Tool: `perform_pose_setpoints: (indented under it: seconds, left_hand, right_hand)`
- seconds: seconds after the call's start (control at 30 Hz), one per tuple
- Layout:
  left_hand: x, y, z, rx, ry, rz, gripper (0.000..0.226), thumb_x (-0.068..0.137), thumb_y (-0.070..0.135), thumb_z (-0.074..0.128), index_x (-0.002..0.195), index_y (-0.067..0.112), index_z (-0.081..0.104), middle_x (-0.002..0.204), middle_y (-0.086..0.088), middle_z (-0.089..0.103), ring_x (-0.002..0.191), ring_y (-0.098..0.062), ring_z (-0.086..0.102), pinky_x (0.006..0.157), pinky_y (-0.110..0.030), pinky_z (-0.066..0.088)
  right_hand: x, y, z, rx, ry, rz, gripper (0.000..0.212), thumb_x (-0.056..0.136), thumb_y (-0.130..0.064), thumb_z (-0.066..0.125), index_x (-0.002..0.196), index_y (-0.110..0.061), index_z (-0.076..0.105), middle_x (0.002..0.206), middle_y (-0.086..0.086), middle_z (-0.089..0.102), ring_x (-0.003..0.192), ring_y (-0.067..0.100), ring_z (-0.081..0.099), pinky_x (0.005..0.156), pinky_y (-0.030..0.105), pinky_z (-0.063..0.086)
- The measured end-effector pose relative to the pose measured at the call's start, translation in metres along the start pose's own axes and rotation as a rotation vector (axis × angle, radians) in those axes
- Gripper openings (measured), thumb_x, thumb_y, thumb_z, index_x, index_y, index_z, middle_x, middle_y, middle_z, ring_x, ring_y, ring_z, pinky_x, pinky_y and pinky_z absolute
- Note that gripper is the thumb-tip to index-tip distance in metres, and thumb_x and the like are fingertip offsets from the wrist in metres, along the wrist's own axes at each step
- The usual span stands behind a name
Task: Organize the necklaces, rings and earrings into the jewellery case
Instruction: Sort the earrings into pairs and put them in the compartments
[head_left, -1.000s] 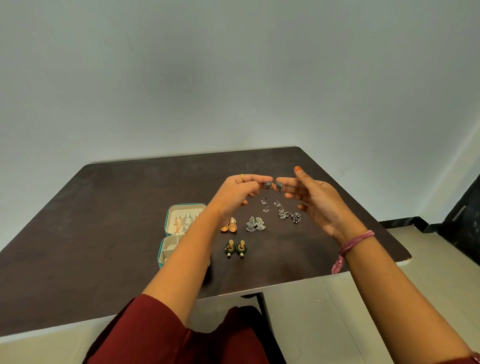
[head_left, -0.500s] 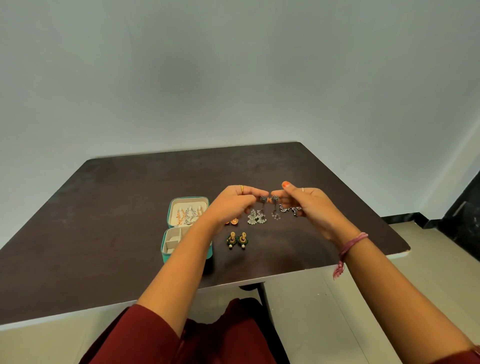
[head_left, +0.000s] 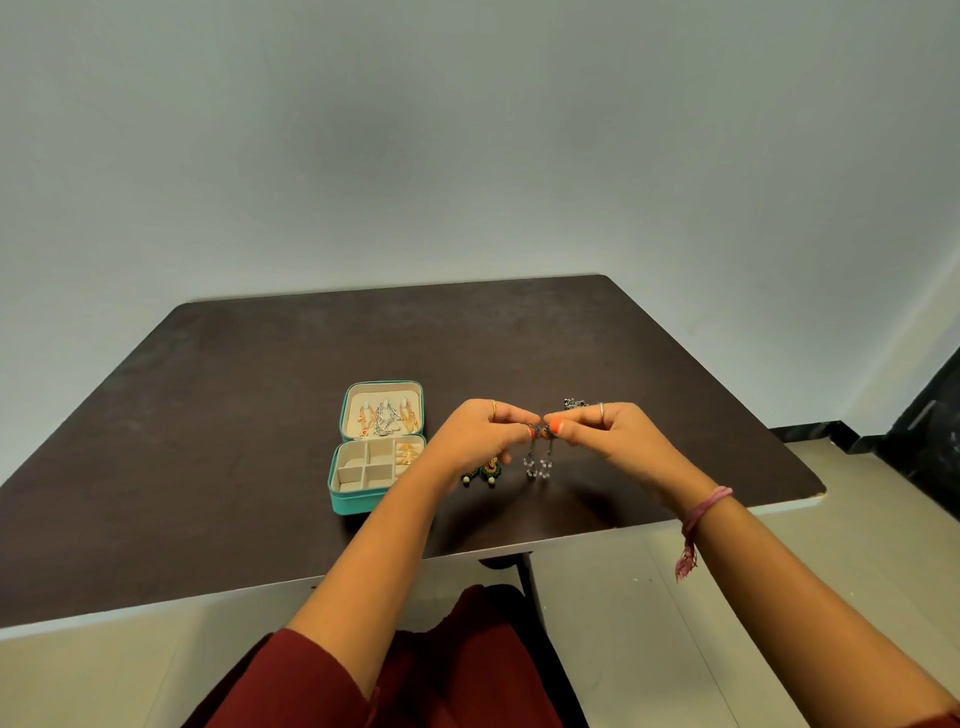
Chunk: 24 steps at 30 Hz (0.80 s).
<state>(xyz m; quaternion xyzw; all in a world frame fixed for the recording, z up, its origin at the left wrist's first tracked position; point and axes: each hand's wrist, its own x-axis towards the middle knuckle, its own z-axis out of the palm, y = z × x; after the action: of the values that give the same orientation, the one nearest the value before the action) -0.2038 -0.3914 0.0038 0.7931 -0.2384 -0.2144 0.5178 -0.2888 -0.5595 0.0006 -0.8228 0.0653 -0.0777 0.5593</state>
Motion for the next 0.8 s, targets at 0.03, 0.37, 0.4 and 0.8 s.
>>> perform_pose_setpoints:
  seconds: [0.03,0.37,0.4,0.8]
  left_hand:
    - [0.001,-0.002,0.002,0.013,0.004,0.002,0.019,0.090,0.012,0.062,0.105,0.016,0.072,0.091,0.007,0.068,0.047,-0.002,0.048,0.046,-0.009,0.038]
    - [0.020,-0.012,0.008,0.251,-0.001,-0.046,0.015,0.088,0.015,0.061,0.078,0.027,0.063,0.080,0.000,0.069,0.042,-0.001,0.051,0.054,-0.019,0.044]
    - [0.021,-0.013,0.009,0.267,-0.005,-0.054,0.017,0.088,0.015,0.061,0.076,0.027,0.062,0.078,0.000,0.068,0.042,-0.002,0.051,0.055,-0.020,0.045]
    - [0.041,-0.011,0.010,0.449,-0.081,-0.174,0.009,0.089,0.014,0.061,0.092,0.014,0.069,0.078,-0.003,0.069,0.061,-0.013,0.055,0.076,-0.028,0.052]
  right_hand:
    - [0.001,0.003,0.000,-0.013,-0.016,-0.009,0.014,0.087,-0.018,0.066,0.098,-0.023,0.073,0.089,-0.008,0.074,0.082,-0.003,0.065,0.075,0.014,0.047]
    - [0.017,0.032,0.008,-0.232,-0.052,-0.014,0.015,0.089,-0.018,0.064,0.101,-0.022,0.072,0.092,-0.005,0.073,0.088,0.006,0.067,0.081,0.020,0.050]
    - [0.019,0.033,0.010,-0.232,-0.048,-0.010,0.014,0.089,-0.018,0.063,0.100,-0.023,0.072,0.092,-0.006,0.073,0.087,0.004,0.066,0.079,0.018,0.049]
    - [0.033,0.040,0.013,-0.286,-0.067,0.090,0.015,0.089,-0.021,0.064,0.101,-0.021,0.074,0.091,-0.004,0.073,0.084,0.002,0.065,0.072,0.012,0.046]
